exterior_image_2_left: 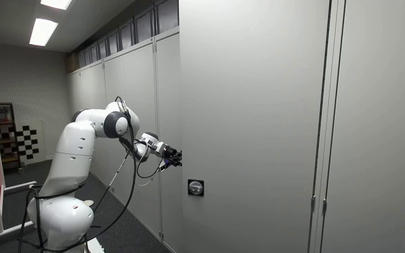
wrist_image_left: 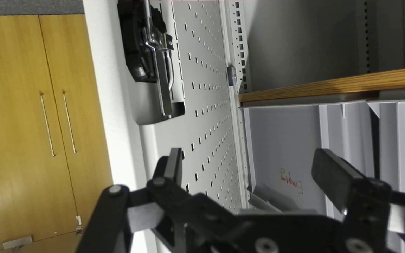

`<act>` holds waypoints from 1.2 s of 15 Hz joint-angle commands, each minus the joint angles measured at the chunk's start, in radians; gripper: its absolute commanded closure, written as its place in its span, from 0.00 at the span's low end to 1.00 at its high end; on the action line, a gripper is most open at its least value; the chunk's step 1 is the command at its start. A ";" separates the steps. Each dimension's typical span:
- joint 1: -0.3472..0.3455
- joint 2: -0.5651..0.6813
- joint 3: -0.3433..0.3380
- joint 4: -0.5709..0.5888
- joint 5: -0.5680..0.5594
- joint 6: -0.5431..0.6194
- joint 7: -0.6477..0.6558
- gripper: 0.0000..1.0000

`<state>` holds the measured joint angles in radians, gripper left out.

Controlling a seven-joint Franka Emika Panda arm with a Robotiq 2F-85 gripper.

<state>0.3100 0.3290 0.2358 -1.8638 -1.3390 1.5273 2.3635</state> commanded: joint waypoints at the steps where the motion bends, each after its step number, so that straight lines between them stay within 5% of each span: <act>1: -0.003 -0.033 -0.003 -0.030 0.014 -0.028 0.019 0.00; 18: -0.018 -0.043 -0.008 -0.053 0.028 -0.086 0.036 0.00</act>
<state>0.2998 0.3287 0.2305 -1.8700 -1.3286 1.4564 2.3716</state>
